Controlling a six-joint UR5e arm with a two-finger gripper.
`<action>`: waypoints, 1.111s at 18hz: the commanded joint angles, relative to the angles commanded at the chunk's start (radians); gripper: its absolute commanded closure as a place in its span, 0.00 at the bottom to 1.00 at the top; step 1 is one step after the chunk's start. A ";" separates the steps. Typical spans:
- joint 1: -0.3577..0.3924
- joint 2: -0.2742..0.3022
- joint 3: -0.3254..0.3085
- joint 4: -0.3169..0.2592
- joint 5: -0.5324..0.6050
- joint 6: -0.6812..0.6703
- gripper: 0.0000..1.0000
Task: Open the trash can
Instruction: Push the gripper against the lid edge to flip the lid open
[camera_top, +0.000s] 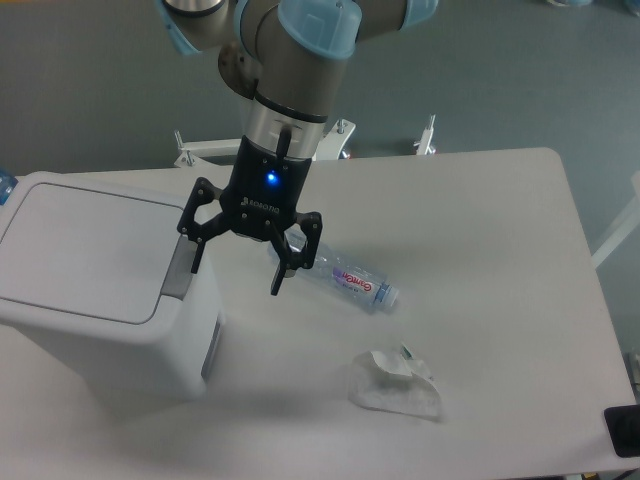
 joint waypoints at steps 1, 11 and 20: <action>-0.006 -0.002 0.000 0.000 0.002 0.000 0.00; -0.009 -0.012 -0.002 0.000 0.002 0.002 0.00; -0.008 -0.008 0.018 0.002 0.003 0.006 0.00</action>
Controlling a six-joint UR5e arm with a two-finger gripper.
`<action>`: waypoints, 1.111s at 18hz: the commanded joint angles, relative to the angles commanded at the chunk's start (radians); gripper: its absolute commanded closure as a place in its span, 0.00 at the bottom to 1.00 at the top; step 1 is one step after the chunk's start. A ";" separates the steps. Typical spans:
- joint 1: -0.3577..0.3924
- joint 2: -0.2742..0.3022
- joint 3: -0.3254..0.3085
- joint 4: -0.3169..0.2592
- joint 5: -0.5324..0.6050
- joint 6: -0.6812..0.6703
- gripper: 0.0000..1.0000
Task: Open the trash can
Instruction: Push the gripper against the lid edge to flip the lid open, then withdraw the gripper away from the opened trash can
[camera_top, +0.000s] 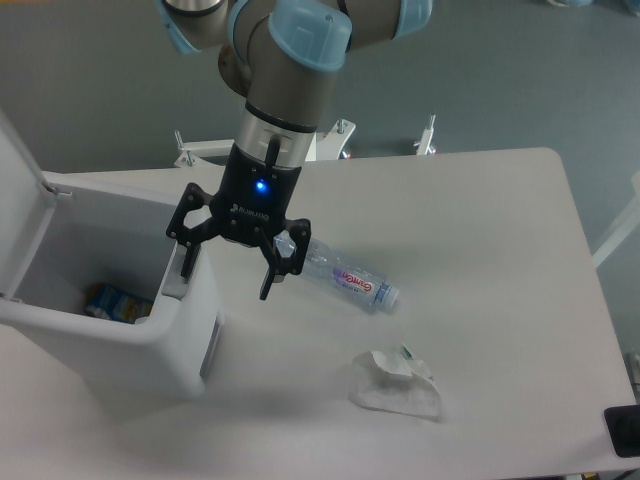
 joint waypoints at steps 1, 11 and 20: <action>0.000 -0.002 0.009 0.002 0.000 0.000 0.00; 0.170 -0.070 0.020 0.015 0.067 0.148 0.00; 0.301 -0.199 0.035 0.011 0.348 0.481 0.00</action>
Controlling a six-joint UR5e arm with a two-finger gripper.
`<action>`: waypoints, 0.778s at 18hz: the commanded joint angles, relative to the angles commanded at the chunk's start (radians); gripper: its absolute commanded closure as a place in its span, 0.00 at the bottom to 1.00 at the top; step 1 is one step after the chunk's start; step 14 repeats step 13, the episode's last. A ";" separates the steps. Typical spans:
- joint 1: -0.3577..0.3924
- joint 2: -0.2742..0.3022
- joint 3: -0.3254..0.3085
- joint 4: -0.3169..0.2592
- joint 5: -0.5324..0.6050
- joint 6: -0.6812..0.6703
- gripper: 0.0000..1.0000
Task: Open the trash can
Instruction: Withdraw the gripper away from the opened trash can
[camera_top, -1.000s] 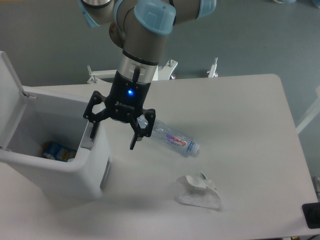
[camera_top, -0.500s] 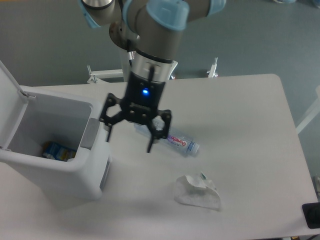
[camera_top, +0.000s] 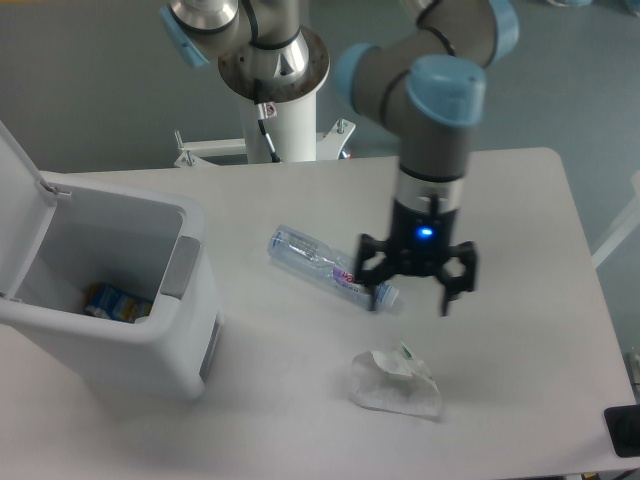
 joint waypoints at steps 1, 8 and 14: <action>0.006 -0.009 0.005 0.000 0.003 0.035 0.00; -0.009 -0.035 0.018 -0.043 0.170 0.239 0.00; -0.021 -0.041 0.014 -0.041 0.192 0.313 0.00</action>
